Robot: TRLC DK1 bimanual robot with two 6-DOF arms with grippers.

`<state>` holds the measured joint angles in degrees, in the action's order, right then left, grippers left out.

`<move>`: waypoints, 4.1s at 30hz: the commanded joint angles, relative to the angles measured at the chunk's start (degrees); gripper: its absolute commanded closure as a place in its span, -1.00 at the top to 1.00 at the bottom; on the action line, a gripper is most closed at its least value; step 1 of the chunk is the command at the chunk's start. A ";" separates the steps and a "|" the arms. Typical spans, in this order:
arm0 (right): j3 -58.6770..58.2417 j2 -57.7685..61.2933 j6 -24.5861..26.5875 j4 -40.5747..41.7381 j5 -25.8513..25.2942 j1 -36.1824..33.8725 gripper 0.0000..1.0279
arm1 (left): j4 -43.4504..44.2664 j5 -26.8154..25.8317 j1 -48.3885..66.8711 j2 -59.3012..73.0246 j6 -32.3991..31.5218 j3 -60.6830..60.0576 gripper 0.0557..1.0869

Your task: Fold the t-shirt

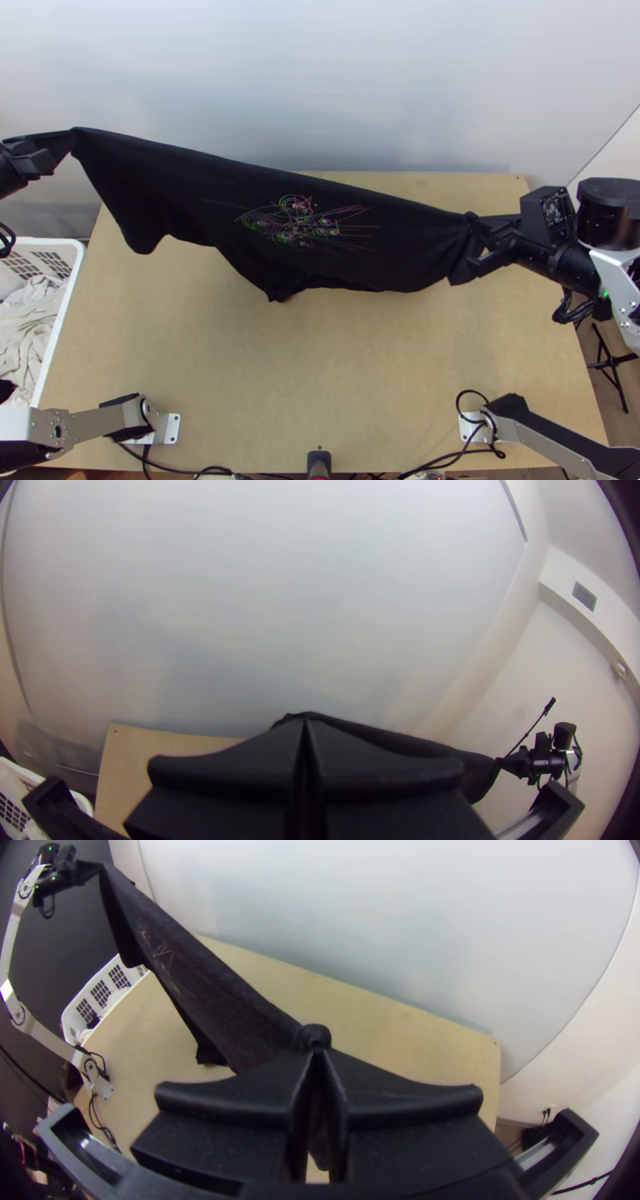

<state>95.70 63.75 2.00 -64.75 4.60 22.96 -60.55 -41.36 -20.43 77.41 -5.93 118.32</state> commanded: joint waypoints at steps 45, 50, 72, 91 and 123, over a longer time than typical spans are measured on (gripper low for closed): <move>-26.09 -10.84 3.71 20.19 -6.27 -22.61 -0.94 | 27.07 31.52 40.73 45.82 6.55 10.00 0.92; -26.71 -10.92 3.89 20.37 -6.27 -22.61 -0.94 | 21.18 26.07 39.41 31.49 9.27 -5.21 0.90; -26.27 -9.87 0.55 20.98 -6.18 -20.85 -0.94 | 7.91 13.94 46.97 20.33 12.79 -44.67 0.90; -25.12 -10.75 0.29 18.87 -6.27 -20.68 -0.94 | 32.96 17.90 50.75 28.33 -0.66 -46.78 0.84; -26.71 -16.02 0.90 7.71 -3.63 -10.66 -0.94 | -29.27 -9.52 4.96 16.90 27.73 -3.10 -0.92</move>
<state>70.19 49.19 3.40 -54.98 -0.36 9.72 -70.67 -46.46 -2.48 93.32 12.49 96.14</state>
